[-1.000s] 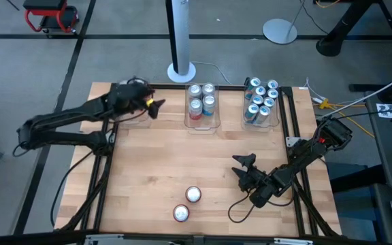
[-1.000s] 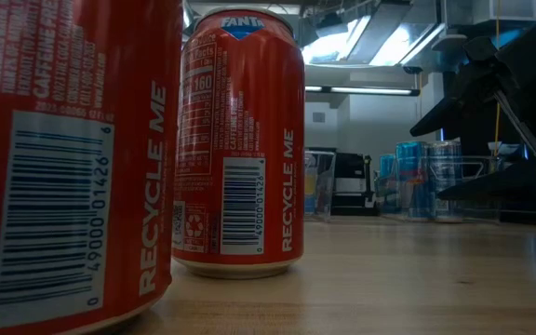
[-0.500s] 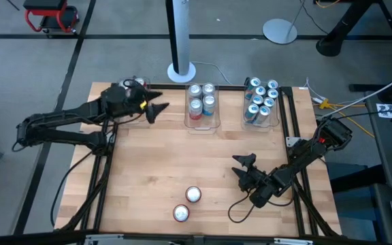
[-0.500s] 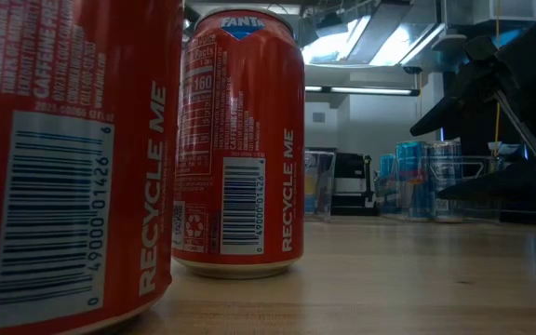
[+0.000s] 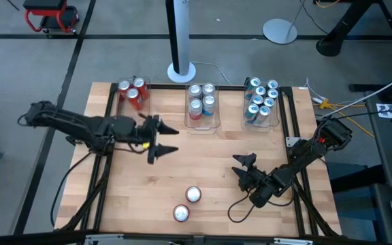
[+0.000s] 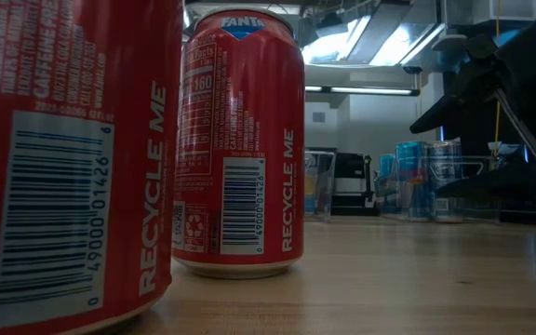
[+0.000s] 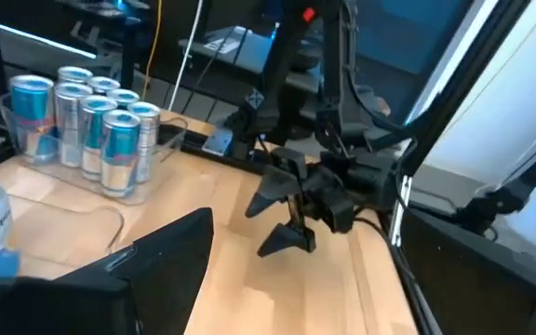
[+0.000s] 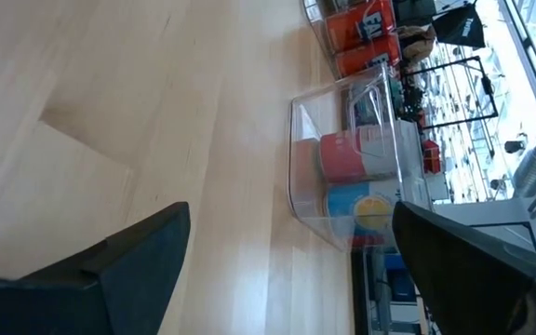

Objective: Sort soda cans
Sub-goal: Put the red soda can into the top left transparent bin

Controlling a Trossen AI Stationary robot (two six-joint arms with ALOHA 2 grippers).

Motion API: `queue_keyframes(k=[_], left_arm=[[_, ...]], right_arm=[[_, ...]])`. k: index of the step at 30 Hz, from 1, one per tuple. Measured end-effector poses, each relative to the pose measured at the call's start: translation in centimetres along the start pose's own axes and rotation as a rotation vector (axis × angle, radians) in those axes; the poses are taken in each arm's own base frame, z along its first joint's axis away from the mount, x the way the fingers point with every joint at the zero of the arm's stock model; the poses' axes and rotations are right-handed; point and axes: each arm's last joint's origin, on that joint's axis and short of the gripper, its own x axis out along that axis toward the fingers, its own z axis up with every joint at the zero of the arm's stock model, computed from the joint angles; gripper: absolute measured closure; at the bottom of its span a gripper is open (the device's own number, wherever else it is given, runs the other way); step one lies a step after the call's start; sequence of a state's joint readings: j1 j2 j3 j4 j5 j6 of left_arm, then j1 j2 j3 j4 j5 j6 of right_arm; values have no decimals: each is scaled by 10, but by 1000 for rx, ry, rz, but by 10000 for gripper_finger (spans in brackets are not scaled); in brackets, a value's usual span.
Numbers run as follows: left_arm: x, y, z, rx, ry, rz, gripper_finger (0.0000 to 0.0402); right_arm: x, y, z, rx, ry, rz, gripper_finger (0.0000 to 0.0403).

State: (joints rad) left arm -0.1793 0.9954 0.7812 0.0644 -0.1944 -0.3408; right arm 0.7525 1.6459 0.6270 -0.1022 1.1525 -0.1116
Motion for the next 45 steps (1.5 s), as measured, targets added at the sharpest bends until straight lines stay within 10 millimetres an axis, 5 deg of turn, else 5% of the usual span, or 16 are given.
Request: queue_keyframes(k=[12,20,45], left_arm=[[38,-76,8,159,111,21,66],[67,-118,-6,244,290,27,66],[102,-125,-66,334,481,68,66]], right_arm=[[0,0,0,1,0,1,29],[0,0,0,1,-2,17,29],[0,1,0,2,-3,22,29]])
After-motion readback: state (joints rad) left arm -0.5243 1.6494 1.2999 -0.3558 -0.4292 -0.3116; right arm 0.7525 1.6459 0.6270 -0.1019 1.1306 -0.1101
